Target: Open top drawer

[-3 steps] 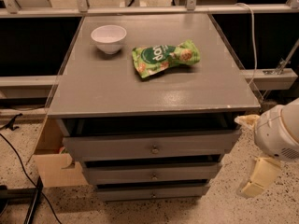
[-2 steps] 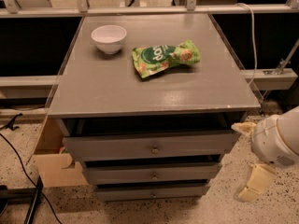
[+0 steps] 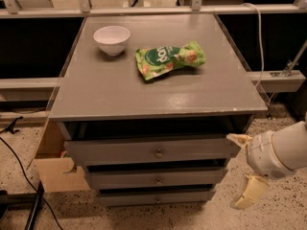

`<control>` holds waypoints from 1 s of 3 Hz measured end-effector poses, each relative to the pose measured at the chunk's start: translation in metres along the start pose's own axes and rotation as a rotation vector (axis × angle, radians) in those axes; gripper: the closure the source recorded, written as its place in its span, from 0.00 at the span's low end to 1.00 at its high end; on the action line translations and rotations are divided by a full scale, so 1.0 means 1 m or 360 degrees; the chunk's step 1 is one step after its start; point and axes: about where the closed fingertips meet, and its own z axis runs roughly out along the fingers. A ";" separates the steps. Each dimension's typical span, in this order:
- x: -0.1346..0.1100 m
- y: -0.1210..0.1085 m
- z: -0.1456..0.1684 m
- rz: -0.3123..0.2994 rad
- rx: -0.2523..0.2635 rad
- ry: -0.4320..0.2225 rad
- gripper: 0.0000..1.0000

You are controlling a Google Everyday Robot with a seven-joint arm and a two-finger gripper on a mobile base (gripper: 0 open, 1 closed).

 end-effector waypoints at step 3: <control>-0.003 -0.022 0.047 -0.0319 0.0184 0.0160 0.00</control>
Offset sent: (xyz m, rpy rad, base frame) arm 0.0361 0.0223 -0.0447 -0.1450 -0.2040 0.1111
